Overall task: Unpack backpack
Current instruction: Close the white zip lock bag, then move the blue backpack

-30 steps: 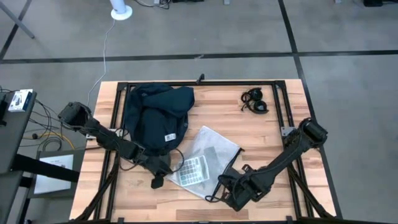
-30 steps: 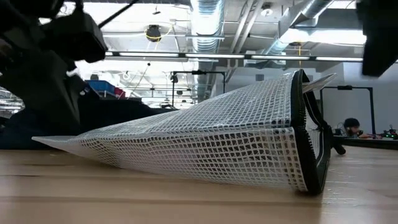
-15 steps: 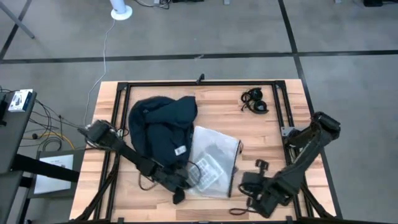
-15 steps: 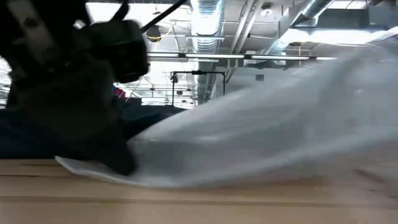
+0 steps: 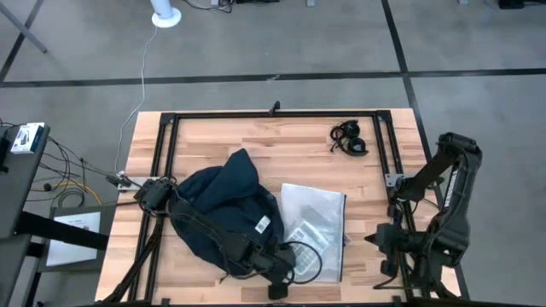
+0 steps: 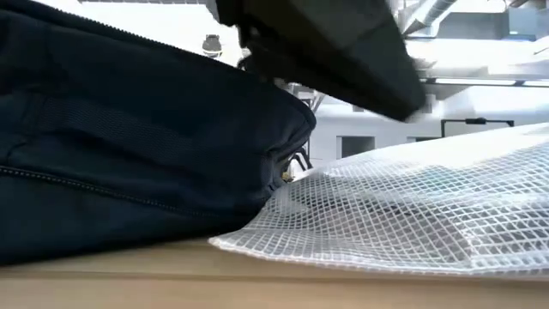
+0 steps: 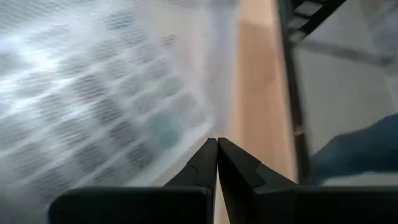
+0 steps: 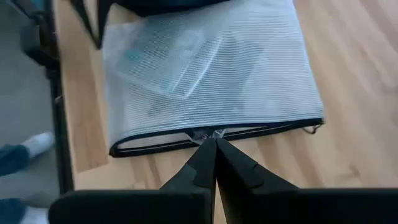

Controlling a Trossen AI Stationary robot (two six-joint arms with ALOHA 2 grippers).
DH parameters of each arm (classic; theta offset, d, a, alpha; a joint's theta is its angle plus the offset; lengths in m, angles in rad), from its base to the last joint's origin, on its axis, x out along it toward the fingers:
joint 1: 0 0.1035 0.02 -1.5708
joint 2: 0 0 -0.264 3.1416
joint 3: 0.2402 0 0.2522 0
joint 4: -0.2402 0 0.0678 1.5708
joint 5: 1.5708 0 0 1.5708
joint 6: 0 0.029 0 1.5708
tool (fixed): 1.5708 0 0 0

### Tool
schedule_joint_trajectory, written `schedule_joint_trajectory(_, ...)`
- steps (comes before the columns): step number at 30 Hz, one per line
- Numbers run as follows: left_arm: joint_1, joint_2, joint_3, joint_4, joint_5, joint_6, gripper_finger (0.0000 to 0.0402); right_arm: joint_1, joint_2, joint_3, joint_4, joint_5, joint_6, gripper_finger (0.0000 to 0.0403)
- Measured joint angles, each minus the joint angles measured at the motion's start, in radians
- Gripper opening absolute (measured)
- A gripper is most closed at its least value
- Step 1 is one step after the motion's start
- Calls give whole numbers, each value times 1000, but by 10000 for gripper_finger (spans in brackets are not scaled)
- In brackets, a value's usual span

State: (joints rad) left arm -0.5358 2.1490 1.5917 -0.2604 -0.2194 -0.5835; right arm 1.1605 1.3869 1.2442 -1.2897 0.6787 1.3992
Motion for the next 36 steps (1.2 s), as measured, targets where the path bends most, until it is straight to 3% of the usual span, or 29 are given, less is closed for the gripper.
schedule_joint_trajectory(8,13,-68,222,-502,-5,38,0,27,-43,-236,304,30,68,0)
schedule_joint_trajectory(14,-46,-178,183,-807,-79,-72,0,-8,-3,-269,459,32,50,0)
schedule_joint_trajectory(18,-90,-307,7,-827,-135,-168,0,-44,13,-269,547,32,-35,0)
schedule_joint_trajectory(25,-74,-622,-524,-453,-163,-269,0,-155,20,-269,782,32,-245,0)
schedule_joint_trajectory(28,-58,-738,-714,-404,-163,-324,0,-194,24,-269,914,32,-325,0)
schedule_joint_trajectory(32,-3,-877,-900,-403,-141,-359,0,-233,25,-269,1052,31,-425,0)
schedule_joint_trajectory(36,122,-971,-1025,-405,-111,-322,0,-275,25,-269,1067,31,-435,0)
